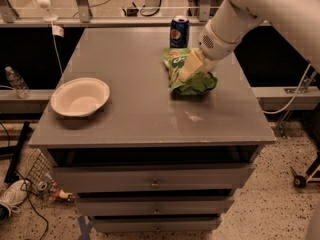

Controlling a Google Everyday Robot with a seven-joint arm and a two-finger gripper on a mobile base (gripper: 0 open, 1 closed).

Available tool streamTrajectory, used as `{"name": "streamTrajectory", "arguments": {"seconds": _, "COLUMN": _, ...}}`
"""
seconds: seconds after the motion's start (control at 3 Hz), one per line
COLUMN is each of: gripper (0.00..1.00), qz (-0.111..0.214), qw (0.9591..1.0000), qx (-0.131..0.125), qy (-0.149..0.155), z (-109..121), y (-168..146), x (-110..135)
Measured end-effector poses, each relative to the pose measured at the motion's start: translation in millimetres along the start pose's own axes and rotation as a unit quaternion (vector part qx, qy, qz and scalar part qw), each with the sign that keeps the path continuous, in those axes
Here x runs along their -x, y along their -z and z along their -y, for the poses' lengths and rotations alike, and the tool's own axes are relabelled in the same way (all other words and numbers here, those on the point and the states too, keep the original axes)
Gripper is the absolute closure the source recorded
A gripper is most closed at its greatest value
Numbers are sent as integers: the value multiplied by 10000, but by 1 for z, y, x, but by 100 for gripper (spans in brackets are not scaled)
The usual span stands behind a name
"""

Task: Move green rice chip bag near paper bowl

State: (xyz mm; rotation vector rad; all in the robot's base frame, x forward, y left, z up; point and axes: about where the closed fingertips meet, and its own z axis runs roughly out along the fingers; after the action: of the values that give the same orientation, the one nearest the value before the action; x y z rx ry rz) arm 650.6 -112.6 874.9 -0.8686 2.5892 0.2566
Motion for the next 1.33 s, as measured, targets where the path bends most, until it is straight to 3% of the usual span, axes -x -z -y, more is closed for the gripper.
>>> {"name": "streamTrajectory", "arguments": {"seconds": 0.33, "gripper": 65, "qz": -123, "qw": 9998, "qx": 91, "qy": 120, "z": -13, "y": -7, "x": 3}}
{"name": "streamTrajectory", "arguments": {"seconds": 0.67, "gripper": 88, "qz": -288, "qw": 9975, "qx": 243, "qy": 594, "z": -33, "y": -2, "x": 10}}
{"name": "streamTrajectory", "arguments": {"seconds": 1.0, "gripper": 100, "qz": -587, "qw": 9860, "qx": 415, "qy": 1503, "z": -55, "y": 13, "x": 13}}
{"name": "streamTrajectory", "arguments": {"seconds": 1.33, "gripper": 100, "qz": -851, "qw": 9663, "qx": 518, "qy": 2374, "z": -76, "y": 35, "x": 15}}
